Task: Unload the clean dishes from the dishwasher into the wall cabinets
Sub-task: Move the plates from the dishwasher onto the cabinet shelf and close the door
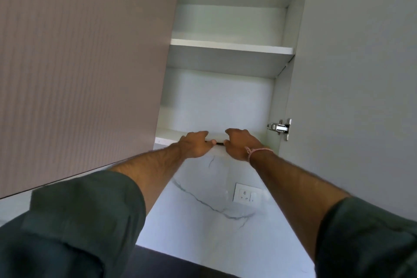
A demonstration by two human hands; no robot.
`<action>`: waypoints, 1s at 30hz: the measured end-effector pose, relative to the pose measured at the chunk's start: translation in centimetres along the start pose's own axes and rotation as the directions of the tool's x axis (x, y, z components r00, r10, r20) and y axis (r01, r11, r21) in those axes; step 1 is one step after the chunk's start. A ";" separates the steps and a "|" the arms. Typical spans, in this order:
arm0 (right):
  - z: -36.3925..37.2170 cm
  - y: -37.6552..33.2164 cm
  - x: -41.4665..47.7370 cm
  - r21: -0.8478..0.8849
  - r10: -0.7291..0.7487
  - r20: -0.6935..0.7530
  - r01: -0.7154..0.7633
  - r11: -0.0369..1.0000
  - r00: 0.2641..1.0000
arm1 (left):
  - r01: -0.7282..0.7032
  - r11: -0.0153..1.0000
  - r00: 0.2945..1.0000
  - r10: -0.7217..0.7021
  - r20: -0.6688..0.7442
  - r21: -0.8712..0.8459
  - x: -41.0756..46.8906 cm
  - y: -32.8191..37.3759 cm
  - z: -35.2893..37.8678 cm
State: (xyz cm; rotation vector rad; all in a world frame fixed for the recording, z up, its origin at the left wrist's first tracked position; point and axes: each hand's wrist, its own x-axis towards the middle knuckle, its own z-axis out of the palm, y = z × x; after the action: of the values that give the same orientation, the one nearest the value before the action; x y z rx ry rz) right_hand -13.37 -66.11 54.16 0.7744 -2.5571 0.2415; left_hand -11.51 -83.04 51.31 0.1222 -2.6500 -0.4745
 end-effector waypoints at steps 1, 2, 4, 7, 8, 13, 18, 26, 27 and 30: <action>-0.6 -0.4 -1.2 0.015 -0.005 -0.003 0.005 1.000 1.000 | 0.002 1.000 1.000 -0.002 -0.007 -0.001 -1.3 0.5 -0.5; -1.1 -0.7 -2.5 0.032 -0.011 -0.004 0.011 0.999 1.000 | 0.005 1.000 1.000 -0.005 -0.012 -0.001 -2.8 1.0 -1.0; -2.0 -1.4 -4.8 0.058 -0.029 -0.004 0.029 0.998 1.000 | 0.007 1.000 1.000 -0.007 -0.021 0.009 -5.4 1.9 -1.9; -3.7 -1.7 -9.8 0.082 -0.061 -0.014 0.062 0.995 0.998 | 0.025 0.999 0.999 -0.023 -0.031 0.048 -10.8 4.3 -3.0; -4.2 -1.8 -11.6 0.091 -0.070 -0.020 0.071 0.993 0.997 | 0.030 0.998 0.999 -0.028 -0.036 0.058 -12.9 5.2 -3.2; -6.5 -2.2 -20.7 0.180 -0.087 -0.027 0.090 0.980 0.996 | 0.074 0.989 0.996 -0.066 -0.066 0.131 -22.8 10.1 -4.1; -8.5 -2.5 -30.2 0.211 -0.120 0.040 0.109 0.971 0.992 | 0.145 0.972 0.989 -0.144 -0.017 0.184 -31.5 14.5 -4.2; -10.8 -2.1 -43.6 0.248 -0.120 0.100 0.092 0.964 0.988 | 0.168 0.963 0.981 -0.184 0.060 0.211 -43.2 19.7 -2.6; -10.9 -1.8 -45.3 0.251 -0.109 0.113 0.078 0.965 0.988 | 0.163 0.965 0.980 -0.182 0.078 0.204 -44.6 20.3 -2.3; -10.9 -0.7 -50.3 0.241 -0.075 0.139 0.040 0.970 0.988 | 0.151 0.975 0.980 -0.169 0.106 0.166 -48.7 22.8 -1.1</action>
State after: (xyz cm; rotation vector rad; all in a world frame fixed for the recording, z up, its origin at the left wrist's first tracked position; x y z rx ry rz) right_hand 28.20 -39.27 40.09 0.9869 -2.6697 0.4969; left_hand 32.52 -54.21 40.23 0.3698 -2.8072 -0.3321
